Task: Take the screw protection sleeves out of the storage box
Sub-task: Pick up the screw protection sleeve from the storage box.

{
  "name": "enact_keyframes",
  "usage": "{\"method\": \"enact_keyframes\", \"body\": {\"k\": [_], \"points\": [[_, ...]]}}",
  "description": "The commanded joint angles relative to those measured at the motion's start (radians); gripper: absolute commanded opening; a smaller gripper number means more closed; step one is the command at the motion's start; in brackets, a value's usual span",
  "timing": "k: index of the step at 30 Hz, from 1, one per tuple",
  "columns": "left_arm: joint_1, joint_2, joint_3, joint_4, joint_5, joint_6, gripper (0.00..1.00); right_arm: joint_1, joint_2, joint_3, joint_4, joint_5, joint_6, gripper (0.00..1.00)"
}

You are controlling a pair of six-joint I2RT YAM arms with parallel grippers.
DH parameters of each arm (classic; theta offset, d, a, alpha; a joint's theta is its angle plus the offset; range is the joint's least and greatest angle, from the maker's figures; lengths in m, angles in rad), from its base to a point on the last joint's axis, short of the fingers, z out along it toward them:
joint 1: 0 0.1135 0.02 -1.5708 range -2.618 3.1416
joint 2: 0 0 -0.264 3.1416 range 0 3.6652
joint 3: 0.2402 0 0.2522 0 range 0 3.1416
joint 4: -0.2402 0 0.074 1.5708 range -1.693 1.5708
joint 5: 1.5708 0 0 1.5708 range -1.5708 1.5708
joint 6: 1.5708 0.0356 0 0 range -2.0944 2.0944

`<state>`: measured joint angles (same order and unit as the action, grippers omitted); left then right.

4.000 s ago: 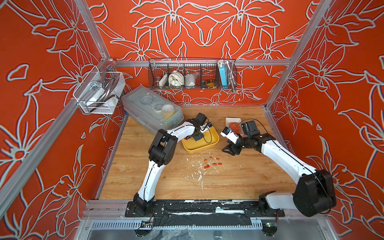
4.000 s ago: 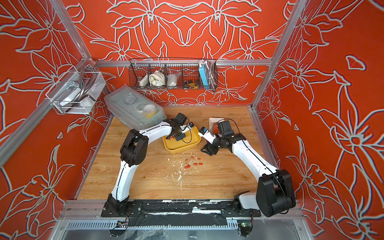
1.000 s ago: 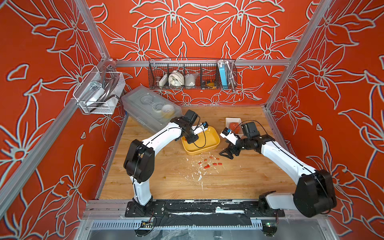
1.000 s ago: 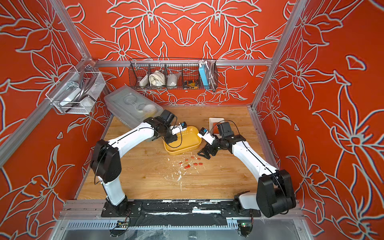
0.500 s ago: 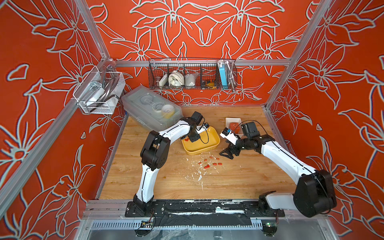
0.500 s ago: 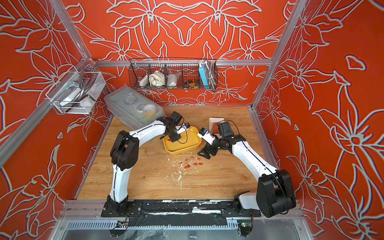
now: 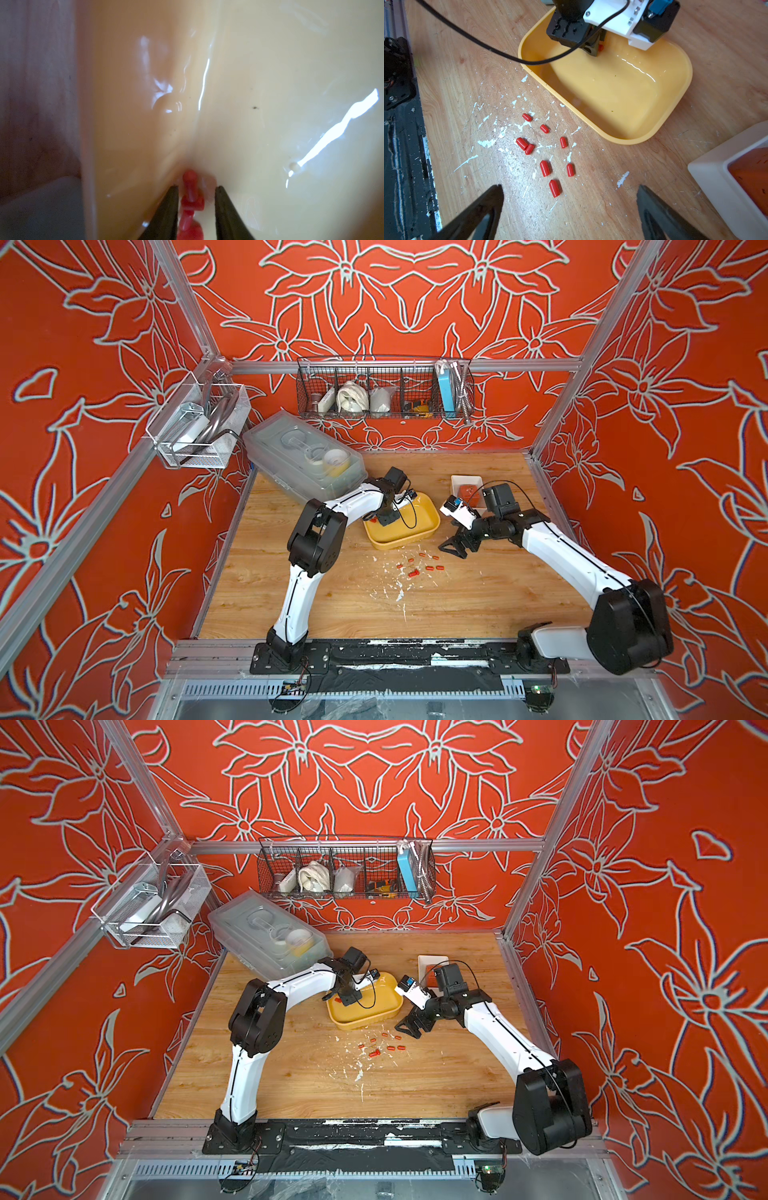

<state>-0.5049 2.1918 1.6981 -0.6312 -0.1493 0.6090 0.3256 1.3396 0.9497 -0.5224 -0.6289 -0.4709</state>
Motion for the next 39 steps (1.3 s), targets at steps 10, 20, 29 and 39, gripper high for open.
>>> {"method": "enact_keyframes", "body": {"k": [10, 20, 29, 39], "points": [[0.000, 0.063, -0.008, 0.018, -0.020, 0.014, 0.29, 0.000, -0.013, -0.012, -0.004, 0.000, -0.015, 0.98], [0.000, 0.056, -0.002, -0.004, 0.012, -0.004, 0.04, -0.001, -0.012, -0.012, -0.004, 0.002, -0.014, 0.98], [0.000, -0.015, 0.046, -0.042, 0.079, -0.036, 0.00, 0.000, -0.011, -0.012, -0.004, 0.006, -0.014, 0.98], [0.000, -0.131, -0.001, -0.071, 0.193, -0.048, 0.00, -0.001, -0.014, -0.012, -0.004, 0.010, -0.015, 0.98]]}}
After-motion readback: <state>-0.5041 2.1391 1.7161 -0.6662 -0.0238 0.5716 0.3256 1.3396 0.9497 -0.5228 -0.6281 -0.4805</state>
